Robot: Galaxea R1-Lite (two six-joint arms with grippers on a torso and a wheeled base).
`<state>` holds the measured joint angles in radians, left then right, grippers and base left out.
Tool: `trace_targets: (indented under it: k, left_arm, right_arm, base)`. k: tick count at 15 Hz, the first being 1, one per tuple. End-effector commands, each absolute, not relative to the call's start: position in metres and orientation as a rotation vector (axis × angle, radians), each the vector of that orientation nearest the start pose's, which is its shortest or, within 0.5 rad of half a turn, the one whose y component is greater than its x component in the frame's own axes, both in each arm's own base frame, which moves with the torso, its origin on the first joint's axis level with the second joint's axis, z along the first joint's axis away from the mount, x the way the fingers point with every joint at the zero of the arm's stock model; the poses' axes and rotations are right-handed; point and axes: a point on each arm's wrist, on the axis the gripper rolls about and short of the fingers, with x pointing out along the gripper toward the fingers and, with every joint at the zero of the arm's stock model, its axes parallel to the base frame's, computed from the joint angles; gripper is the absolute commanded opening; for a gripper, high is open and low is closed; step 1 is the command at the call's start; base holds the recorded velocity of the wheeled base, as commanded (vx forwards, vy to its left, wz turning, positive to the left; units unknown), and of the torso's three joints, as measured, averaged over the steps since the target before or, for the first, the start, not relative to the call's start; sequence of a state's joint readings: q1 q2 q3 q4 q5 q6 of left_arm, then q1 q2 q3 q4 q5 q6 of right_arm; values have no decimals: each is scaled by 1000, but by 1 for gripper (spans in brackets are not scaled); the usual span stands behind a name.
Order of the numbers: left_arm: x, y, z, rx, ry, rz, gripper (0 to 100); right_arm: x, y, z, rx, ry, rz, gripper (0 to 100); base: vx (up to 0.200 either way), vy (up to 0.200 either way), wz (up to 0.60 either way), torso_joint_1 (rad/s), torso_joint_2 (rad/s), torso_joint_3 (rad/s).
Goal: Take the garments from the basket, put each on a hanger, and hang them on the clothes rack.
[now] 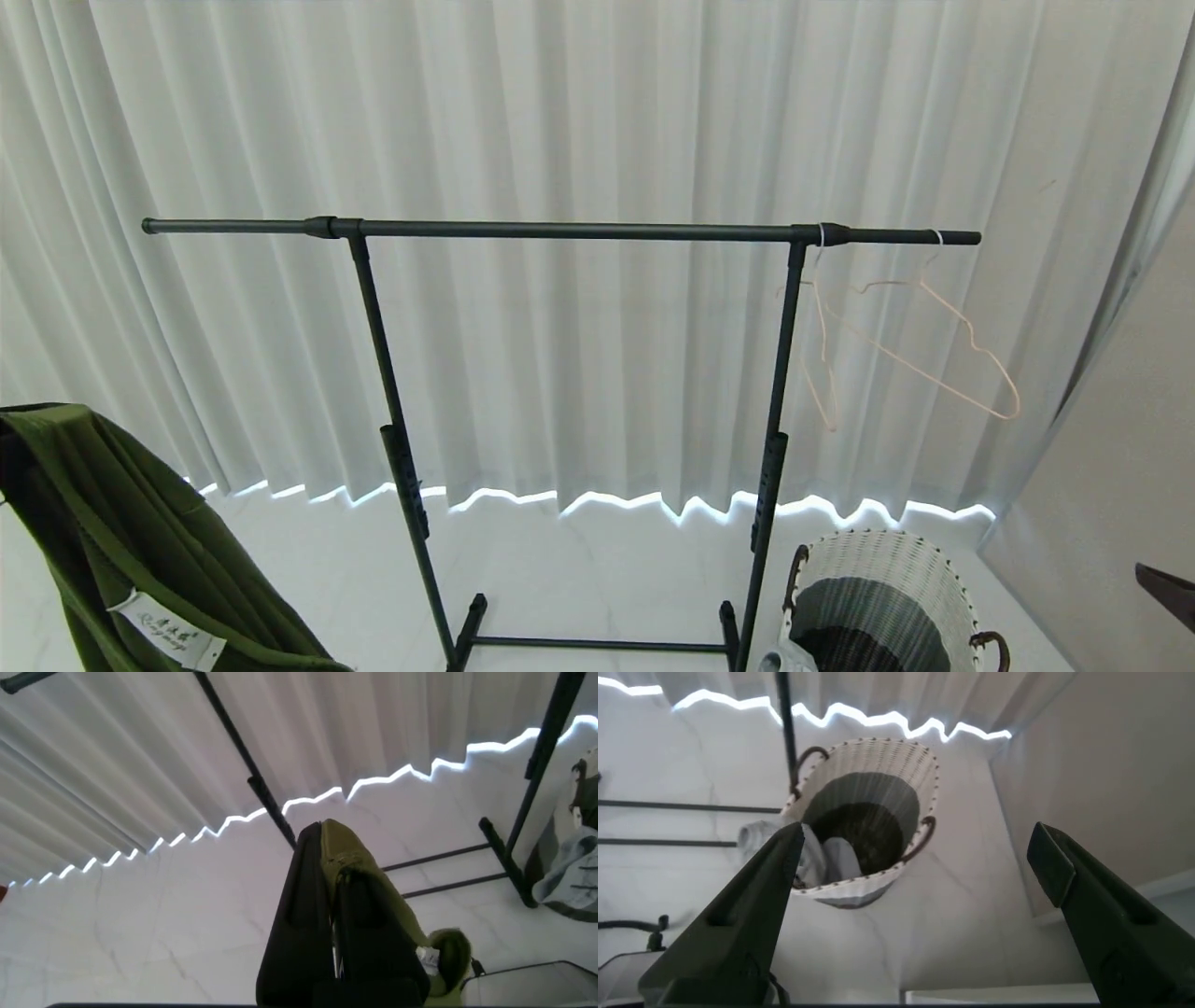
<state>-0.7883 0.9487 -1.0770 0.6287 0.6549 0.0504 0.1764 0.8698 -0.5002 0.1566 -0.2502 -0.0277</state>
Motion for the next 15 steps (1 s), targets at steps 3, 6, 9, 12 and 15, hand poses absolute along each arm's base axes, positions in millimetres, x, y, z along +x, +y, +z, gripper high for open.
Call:
trace_targets:
  k: [3,6,9,12,15]
  left_arm:
    - [63,-44,294,379,376,-138,0]
    - [64,-45,296,365,353,-139,0]
    - [64,-45,296,364,355,-139,0]
    - [66,-44,293,372,370,-120,0]
    - [66,-44,293,371,369,-120,0]
  right_arm:
    - [86,9,187,-136,511,-72,100]
    - [87,9,190,-134,504,-71,100]
    - [90,10,194,-132,495,-73,100]
    - [96,10,199,-129,497,-79,100]
    - [106,11,204,-128,507,-88,100]
  base:
    - [0,-67,0,1,1,1]
    - [0,0,0,0,0,0]
    - [0,0,0,0,0,0]
    - [200,0,0,-2,1,-1]
    - [200,0,0,2,5,1]
